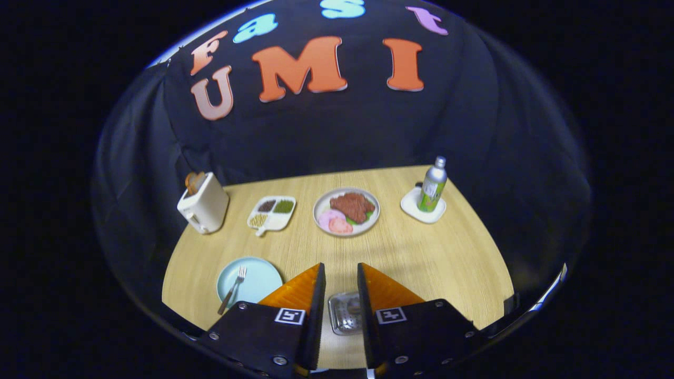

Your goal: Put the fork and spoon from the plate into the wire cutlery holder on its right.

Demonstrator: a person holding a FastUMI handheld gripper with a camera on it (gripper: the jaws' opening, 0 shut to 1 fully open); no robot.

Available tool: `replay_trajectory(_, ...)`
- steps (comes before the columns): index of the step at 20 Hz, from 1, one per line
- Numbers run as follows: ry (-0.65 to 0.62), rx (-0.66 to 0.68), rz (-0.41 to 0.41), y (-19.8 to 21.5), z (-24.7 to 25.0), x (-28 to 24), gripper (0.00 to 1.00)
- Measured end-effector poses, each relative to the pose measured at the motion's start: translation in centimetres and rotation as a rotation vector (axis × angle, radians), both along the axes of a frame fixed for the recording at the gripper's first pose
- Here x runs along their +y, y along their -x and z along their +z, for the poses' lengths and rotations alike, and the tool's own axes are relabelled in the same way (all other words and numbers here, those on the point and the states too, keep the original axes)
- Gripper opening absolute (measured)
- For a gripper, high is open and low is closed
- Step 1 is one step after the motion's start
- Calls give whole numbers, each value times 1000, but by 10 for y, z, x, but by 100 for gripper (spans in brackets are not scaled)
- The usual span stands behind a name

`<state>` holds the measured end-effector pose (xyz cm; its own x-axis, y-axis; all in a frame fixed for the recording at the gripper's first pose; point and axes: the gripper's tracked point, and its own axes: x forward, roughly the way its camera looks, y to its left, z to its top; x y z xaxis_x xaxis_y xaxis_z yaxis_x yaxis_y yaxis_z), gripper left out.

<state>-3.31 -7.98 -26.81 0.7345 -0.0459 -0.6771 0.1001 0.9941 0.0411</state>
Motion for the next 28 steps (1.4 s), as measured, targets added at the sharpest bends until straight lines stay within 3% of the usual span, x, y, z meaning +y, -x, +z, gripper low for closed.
replay_trajectory(5, 10, -323, 16, -33, 85, 19, 72)
replay_trajectory(11, 35, -509, 14, -45, 126, 40, 92)
replay_trajectory(17, 71, -738, 2, -55, 173, 69, 96)
replay_trajectory(28, 40, -700, 43, -71, 152, 169, 97)
